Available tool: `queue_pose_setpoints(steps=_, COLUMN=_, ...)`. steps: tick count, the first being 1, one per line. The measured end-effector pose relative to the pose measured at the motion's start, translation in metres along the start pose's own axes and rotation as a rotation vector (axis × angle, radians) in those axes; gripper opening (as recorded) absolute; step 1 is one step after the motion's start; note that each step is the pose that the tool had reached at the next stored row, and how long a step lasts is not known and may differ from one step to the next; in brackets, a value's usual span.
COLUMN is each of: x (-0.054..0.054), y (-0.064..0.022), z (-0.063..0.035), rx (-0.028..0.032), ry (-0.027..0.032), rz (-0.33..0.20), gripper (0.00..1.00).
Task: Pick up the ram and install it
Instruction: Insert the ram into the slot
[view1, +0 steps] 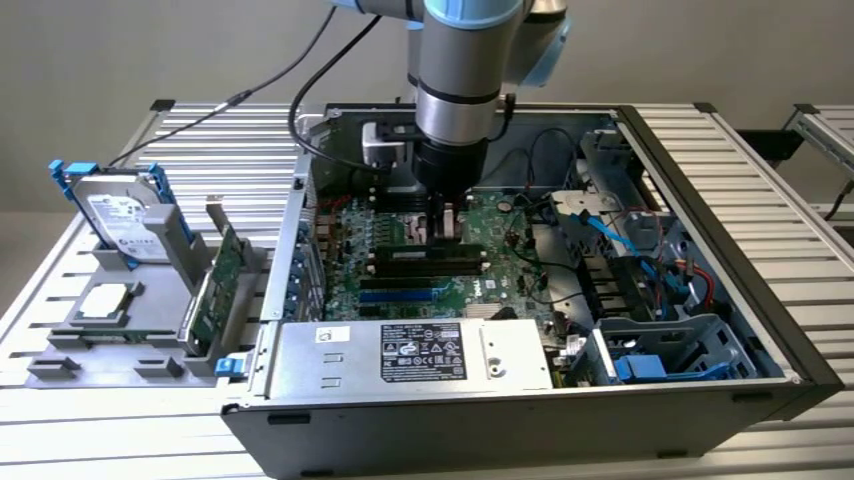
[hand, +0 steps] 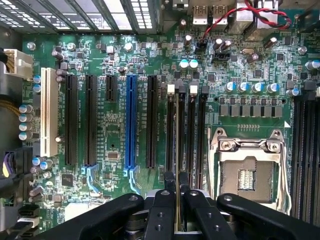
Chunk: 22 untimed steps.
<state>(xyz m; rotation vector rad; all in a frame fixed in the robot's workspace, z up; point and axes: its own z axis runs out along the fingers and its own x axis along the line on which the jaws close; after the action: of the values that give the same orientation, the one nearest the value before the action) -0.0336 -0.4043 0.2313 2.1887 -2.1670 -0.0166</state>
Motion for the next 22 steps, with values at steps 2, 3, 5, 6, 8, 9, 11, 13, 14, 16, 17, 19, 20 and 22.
queue_pose_setpoints(steps=2, x=0.0015, y=0.0000, z=0.0001, rx=-0.0002, ry=-0.0004, rz=0.007, gripper=0.14)
queue_pose_setpoints(steps=3, x=0.0016, y=0.0001, z=0.0001, rx=-0.0003, ry=-0.0006, rz=0.011, gripper=0.14)
queue_pose_setpoints(steps=5, x=0.0016, y=0.0000, z=0.0001, rx=-0.0006, ry=-0.0010, rz=0.017, gripper=0.14)
queue_pose_setpoints(steps=6, x=0.0016, y=0.0000, z=0.0001, rx=-0.0006, ry=-0.0010, rz=0.018, gripper=0.14)
queue_pose_setpoints(steps=8, x=0.0017, y=0.0000, z=0.0001, rx=-0.0006, ry=-0.0009, rz=0.018, gripper=0.14)
queue_pose_setpoints(steps=9, x=0.0020, y=0.0000, z=0.0006, rx=-0.0007, ry=-0.0007, rz=0.018, gripper=0.14)
queue_pose_setpoints(steps=11, x=0.0020, y=0.0000, z=0.0008, rx=-0.0008, ry=-0.0004, rz=0.018, gripper=0.14)
queue_pose_setpoints(steps=13, x=0.0020, y=-0.0001, z=0.0013, rx=-0.0007, ry=-0.0002, rz=0.018, gripper=0.14)
queue_pose_setpoints(steps=14, x=0.0021, y=-0.0001, z=0.0014, rx=-0.0006, ry=0.0000, rz=0.018, gripper=0.14)
queue_pose_setpoints(steps=16, x=0.0021, y=-0.0001, z=0.0019, rx=-0.0006, ry=0.0004, rz=0.018, gripper=0.14)
queue_pose_setpoints(steps=17, x=0.0022, y=-0.0001, z=0.0021, rx=-0.0007, ry=0.0008, rz=0.018, gripper=0.14)
queue_pose_setpoints(steps=19, x=0.0021, y=-0.0001, z=0.0024, rx=-0.0007, ry=0.0017, rz=0.018, gripper=0.14)
queue_pose_setpoints(steps=20, x=0.0021, y=-0.0002, z=0.0027, rx=-0.0006, ry=0.0018, rz=0.018, gripper=0.14)
queue_pose_setpoints(steps=22, x=0.0021, y=-0.0002, z=0.0031, rx=-0.0007, ry=0.0024, rz=0.018, gripper=0.14)
